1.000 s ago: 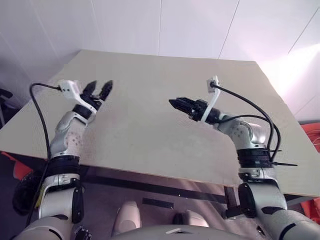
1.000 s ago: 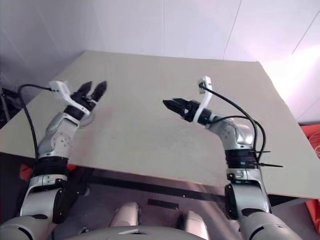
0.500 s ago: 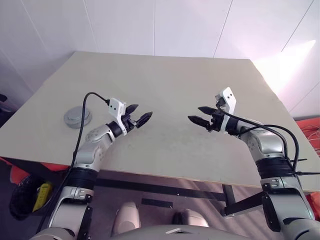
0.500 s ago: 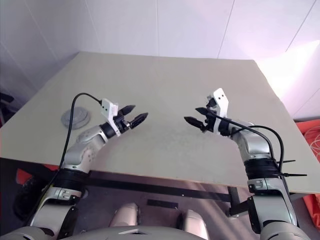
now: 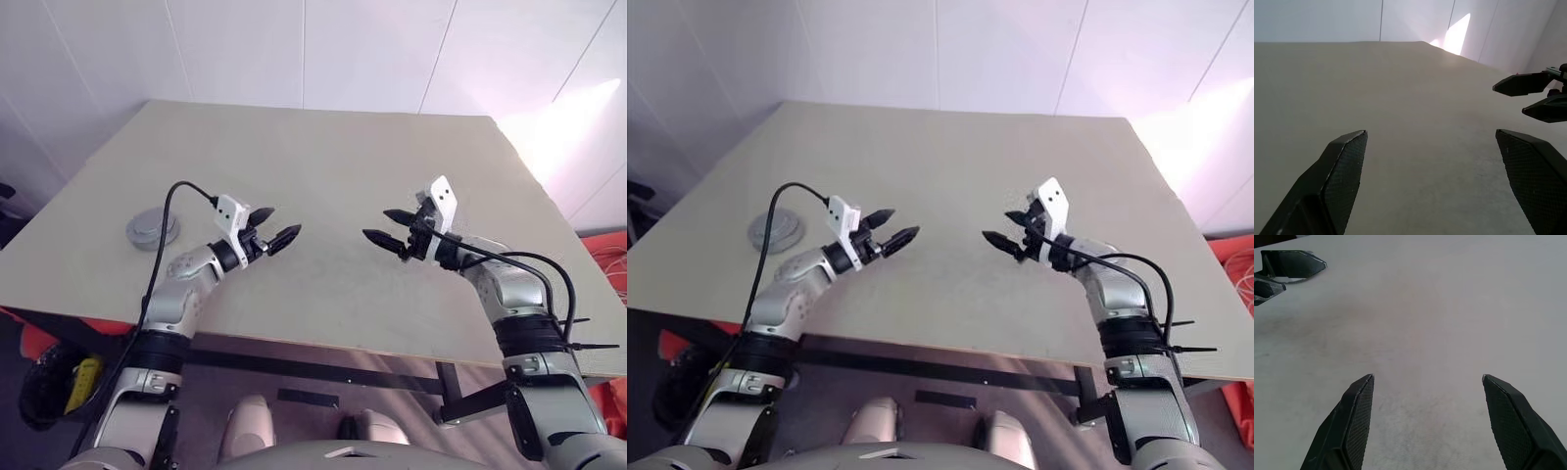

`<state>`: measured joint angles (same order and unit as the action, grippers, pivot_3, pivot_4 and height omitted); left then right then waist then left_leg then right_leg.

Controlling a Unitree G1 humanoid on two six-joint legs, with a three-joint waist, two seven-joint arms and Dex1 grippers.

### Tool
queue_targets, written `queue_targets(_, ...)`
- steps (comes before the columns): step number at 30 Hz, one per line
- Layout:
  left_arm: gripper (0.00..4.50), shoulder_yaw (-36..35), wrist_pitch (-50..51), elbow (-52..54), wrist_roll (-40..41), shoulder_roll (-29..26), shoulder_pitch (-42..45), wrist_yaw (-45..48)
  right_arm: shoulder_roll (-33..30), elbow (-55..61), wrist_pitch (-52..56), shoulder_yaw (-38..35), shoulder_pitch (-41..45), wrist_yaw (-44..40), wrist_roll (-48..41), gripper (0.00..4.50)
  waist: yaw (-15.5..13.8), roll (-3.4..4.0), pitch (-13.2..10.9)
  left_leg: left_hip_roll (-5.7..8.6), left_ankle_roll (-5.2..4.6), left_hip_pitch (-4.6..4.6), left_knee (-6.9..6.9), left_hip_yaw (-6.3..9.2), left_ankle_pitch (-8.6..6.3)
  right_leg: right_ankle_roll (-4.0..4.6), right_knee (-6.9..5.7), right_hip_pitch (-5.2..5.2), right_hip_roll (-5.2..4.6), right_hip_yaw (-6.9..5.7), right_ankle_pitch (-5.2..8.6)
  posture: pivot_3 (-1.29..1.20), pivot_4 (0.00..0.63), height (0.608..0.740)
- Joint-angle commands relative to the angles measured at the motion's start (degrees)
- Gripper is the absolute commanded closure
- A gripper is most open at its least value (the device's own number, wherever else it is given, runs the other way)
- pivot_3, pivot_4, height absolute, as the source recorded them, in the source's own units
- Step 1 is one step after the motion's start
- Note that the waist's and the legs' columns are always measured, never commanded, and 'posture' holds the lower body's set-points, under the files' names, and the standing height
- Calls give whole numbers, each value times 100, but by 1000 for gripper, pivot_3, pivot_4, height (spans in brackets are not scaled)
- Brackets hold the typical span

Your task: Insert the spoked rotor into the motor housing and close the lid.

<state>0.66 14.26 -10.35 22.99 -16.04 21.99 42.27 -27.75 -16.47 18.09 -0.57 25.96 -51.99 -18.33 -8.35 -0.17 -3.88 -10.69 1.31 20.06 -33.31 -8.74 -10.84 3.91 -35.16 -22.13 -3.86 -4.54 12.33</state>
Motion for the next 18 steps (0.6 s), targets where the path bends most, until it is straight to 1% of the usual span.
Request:
queue_targets(1, 18, 31, 111, 377, 97, 1, -8, 135, -93, 90, 51, -212, 141, -192, -220, 514, -1, 0, 0, 0, -2, -1, 0, 0, -1, 0, 0, 1, 0, 0, 0, 0, 0, 740)
queue_targets(7, 18, 102, 165, 449, 61, 79, -16, 157, -64, -22, -44, -204, 201, -221, -135, 514, -3, 1, 0, 0, -4, -1, -2, 0, -1, -1, 0, 3, 0, 0, 1, 0, 0, 740)
queue_targets(12, 18, 124, 166, 439, 33, 84, -5, 174, 64, -119, -481, -314, 246, 113, -20, 514, -1, 1, 1, -1, -4, -1, -2, 0, -1, -4, 0, 2, 0, 0, 2, 0, 0, 740)
queue_targets(18, 18, 180, 134, 440, -11, 115, -29, 183, 41, 22, -368, -256, 170, 4, -124, 514, 1, 1, 1, 0, -6, -1, -2, 0, -2, -3, 1, 2, 0, 0, 2, 0, 0, 740)
